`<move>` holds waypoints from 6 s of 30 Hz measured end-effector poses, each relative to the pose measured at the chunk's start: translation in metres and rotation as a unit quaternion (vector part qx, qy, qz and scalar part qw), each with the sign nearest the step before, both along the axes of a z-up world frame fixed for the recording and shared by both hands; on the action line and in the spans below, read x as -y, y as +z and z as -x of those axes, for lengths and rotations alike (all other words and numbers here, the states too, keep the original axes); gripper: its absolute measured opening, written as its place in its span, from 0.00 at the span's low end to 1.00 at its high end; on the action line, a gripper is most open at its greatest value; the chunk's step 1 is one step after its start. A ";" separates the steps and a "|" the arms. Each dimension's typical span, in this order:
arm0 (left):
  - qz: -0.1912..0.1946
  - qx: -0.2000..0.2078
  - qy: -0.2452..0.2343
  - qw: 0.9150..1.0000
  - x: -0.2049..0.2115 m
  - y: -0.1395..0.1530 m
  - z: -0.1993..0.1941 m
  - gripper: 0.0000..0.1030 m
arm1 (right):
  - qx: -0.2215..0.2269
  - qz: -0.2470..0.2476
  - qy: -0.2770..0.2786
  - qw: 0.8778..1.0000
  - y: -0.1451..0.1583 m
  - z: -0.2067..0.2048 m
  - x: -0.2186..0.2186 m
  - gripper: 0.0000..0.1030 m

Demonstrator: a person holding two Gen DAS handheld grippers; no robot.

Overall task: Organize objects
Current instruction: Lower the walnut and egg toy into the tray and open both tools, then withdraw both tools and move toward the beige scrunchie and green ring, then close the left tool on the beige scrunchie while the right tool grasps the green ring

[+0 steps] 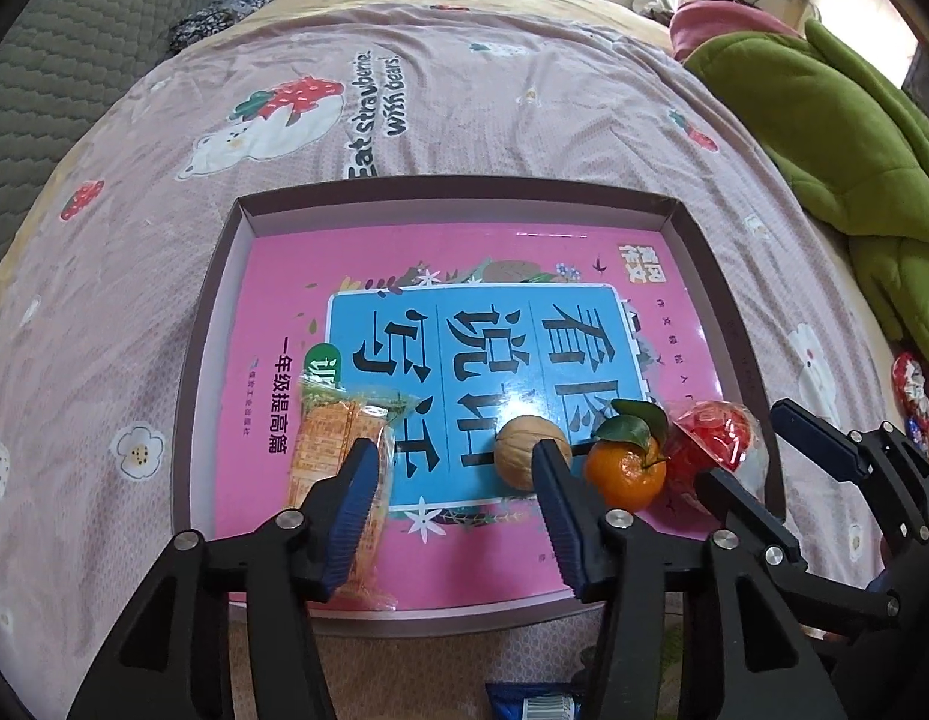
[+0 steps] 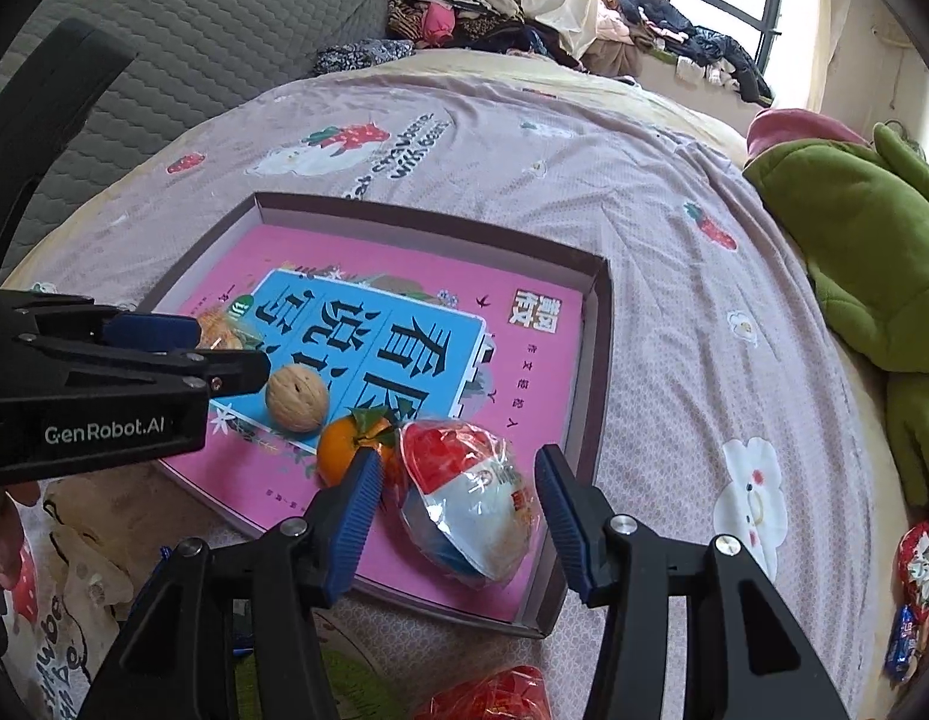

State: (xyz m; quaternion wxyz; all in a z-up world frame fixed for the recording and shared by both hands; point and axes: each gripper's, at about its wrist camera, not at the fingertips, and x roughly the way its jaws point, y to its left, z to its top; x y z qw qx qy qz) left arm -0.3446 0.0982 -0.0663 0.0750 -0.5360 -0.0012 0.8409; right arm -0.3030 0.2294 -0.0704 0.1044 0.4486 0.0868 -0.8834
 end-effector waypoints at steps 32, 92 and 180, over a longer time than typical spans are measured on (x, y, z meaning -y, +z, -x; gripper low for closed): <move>-0.071 -0.077 0.001 0.994 0.035 0.076 -0.094 0.69 | -0.148 0.082 0.024 0.985 0.138 -0.116 -0.011 0.51; -0.031 -0.135 -0.019 0.990 0.062 0.054 -0.228 0.69 | -0.096 0.020 0.065 0.993 0.057 -0.224 0.015 0.52; -0.035 -0.050 -0.028 0.998 0.058 -0.046 -0.144 0.23 | 0.049 -0.043 0.093 0.994 -0.032 -0.155 0.049 0.14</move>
